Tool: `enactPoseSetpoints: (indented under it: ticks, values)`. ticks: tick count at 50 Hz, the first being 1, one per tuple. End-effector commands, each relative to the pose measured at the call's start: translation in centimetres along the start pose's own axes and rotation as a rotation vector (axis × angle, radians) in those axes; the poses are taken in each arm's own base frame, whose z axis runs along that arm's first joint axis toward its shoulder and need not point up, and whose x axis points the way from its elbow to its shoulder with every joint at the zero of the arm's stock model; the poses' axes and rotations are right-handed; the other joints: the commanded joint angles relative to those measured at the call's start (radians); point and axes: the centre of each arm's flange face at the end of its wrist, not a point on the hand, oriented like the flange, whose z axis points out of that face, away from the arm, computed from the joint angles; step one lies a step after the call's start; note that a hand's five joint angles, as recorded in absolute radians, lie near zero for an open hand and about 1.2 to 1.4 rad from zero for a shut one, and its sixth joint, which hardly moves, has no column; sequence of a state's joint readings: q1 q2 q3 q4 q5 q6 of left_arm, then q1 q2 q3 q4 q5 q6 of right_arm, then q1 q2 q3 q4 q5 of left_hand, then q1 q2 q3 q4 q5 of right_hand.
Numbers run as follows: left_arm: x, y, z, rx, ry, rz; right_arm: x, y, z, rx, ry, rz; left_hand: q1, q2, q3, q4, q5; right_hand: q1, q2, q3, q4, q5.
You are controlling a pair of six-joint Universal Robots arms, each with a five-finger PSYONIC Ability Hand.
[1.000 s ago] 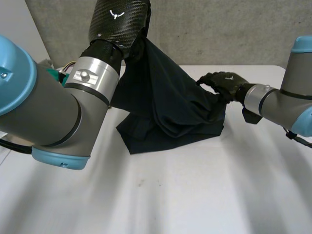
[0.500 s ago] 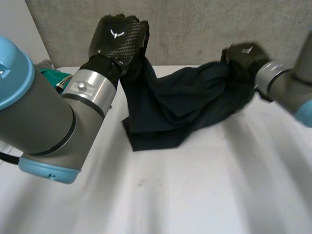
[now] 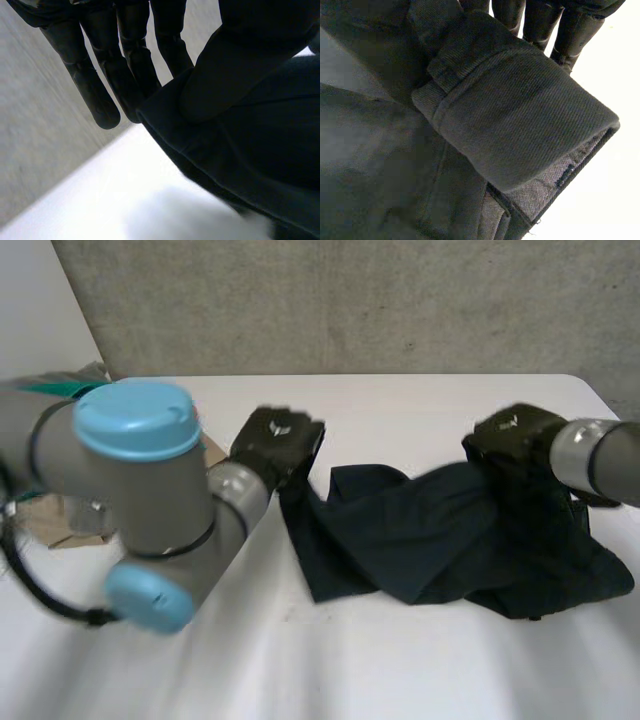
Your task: Fold the laundry.
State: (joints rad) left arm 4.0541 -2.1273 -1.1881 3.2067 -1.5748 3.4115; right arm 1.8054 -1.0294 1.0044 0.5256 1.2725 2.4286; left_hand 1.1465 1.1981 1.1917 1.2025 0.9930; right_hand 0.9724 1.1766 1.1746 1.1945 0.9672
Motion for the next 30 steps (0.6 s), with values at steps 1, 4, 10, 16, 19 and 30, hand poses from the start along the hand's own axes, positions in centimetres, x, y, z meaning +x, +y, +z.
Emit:
enactPoseSetpoints:
  ticks: [1, 4, 10, 16, 19, 30]
  values:
    - [-2.6, -9.5, 4.8, 0.464, -0.157, 0.078, 5.7, -6.8, 2.7, 0.403, 0.390, -0.019, 0.250, 0.198, 0.205, 0.194, 0.229, 0.424, 0.220, 0.222, 0.202, 0.255]
    - [-4.4, -15.6, 4.4, 0.730, -0.273, 0.119, 8.9, -10.6, 1.2, 0.628, 0.634, -0.052, 0.250, 0.198, 0.205, 0.194, 0.229, 0.424, 0.220, 0.222, 0.202, 0.255]
    - [-6.2, -21.5, 1.7, 0.961, -0.364, 0.114, 11.0, -14.6, -2.3, 0.822, 0.800, -0.080, 0.250, 0.198, 0.205, 0.194, 0.229, 0.424, 0.220, 0.222, 0.202, 0.255]
    - [-5.7, -19.8, 1.9, 0.898, -0.347, 0.114, 10.1, -15.5, -3.5, 0.836, 0.778, -0.081, 0.250, 0.198, 0.205, 0.194, 0.229, 0.424, 0.220, 0.222, 0.202, 0.255]
    - [-5.5, -17.9, 1.8, 0.835, -0.332, 0.117, 9.2, -14.3, -2.6, 0.782, 0.723, -0.074, 0.250, 0.198, 0.205, 0.194, 0.229, 0.424, 0.220, 0.222, 0.202, 0.255]
    - [-1.6, -3.9, 2.4, 0.417, -0.180, 0.131, 0.6, -1.8, 5.9, 0.346, 0.367, 0.020, 0.250, 0.198, 0.205, 0.194, 0.229, 0.424, 0.220, 0.222, 0.202, 0.255]
